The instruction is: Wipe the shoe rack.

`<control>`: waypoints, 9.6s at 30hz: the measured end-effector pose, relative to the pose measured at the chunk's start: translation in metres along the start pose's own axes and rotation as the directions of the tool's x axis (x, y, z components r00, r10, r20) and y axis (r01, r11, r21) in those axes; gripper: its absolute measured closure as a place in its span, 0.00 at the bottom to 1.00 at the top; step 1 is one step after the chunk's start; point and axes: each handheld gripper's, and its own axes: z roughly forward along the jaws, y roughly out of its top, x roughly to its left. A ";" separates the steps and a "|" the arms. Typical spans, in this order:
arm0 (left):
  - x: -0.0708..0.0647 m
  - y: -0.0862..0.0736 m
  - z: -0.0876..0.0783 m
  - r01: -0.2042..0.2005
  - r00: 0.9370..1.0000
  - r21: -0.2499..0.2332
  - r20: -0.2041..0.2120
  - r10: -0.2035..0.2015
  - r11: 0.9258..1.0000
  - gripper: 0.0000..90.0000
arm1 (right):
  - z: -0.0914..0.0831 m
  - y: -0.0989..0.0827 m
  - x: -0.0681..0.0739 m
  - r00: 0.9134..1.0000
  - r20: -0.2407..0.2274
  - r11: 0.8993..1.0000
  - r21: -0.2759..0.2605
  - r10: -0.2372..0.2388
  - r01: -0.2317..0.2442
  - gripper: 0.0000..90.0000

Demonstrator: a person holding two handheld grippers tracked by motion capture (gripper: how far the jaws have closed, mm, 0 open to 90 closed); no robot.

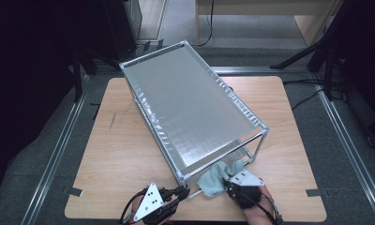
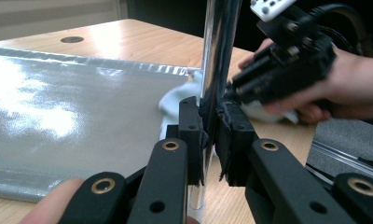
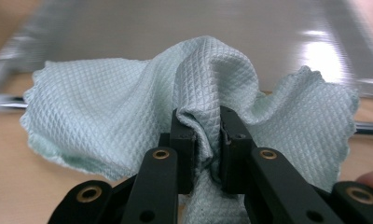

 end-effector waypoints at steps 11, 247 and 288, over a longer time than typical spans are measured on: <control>0.000 -0.001 0.000 0.005 1.000 -0.001 0.004 -0.005 1.000 0.91 | 0.001 -0.004 -0.028 0.988 0.142 0.999 -0.022 0.053 -0.050 0.88; 0.131 -0.032 -0.150 0.302 0.778 -0.077 -0.556 -0.293 0.950 0.79 | -0.089 0.008 -0.102 0.923 0.112 0.871 -0.390 0.368 -0.300 0.49; 0.132 -0.036 -0.147 0.272 0.795 -0.084 -0.542 -0.273 0.959 0.83 | -0.055 -0.024 -0.129 0.671 0.547 0.861 -0.234 0.500 -0.451 0.23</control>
